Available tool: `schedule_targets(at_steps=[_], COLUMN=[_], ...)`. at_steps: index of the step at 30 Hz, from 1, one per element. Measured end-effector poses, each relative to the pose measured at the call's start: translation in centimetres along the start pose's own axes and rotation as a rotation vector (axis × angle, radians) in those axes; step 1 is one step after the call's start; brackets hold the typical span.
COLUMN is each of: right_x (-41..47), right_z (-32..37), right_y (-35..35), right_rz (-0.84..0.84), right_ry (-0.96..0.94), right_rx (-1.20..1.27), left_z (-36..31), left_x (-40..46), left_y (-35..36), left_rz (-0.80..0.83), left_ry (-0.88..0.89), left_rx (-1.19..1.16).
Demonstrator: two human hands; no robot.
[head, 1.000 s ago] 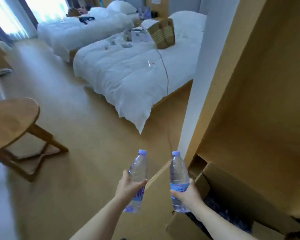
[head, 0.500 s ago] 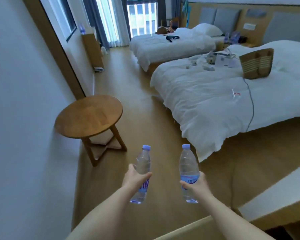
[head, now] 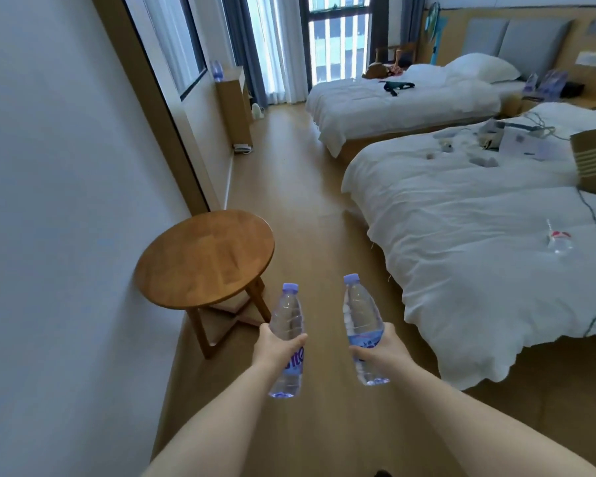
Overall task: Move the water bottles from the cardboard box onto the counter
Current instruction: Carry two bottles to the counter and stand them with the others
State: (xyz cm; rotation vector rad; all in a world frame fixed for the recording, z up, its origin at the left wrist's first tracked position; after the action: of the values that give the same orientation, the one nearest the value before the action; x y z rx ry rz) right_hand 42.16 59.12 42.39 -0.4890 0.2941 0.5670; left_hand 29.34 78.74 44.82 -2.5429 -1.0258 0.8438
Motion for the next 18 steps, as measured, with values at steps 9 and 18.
schedule_targets(at_steps=[9, 18], right_x=[14.0, 30.6], right_z=[9.6, 18.1], right_y=[-2.9, -0.5], right_rz=[0.088, 0.066], right_ry=[-0.110, -0.180], right_rx=[-0.032, -0.067], left_z=[-9.9, -17.1], left_x=[11.2, 28.6], left_y=[2.7, 1.0], left_rz=[-0.123, -0.177], left_ry=[-0.013, 0.041], left_rx=[-0.190, -0.168])
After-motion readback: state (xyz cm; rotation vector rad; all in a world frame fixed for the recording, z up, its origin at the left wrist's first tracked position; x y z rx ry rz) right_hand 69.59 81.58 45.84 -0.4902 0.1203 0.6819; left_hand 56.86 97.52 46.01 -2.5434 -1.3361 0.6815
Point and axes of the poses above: each hand's wrist, its own x-axis towards the middle knuckle, its own y-axis out of the palm, z = x × y, the point moved 2 cm from there along x, towards the middle knuckle, and after that the axes turned 1 degree about x, right-handed, at the moved point
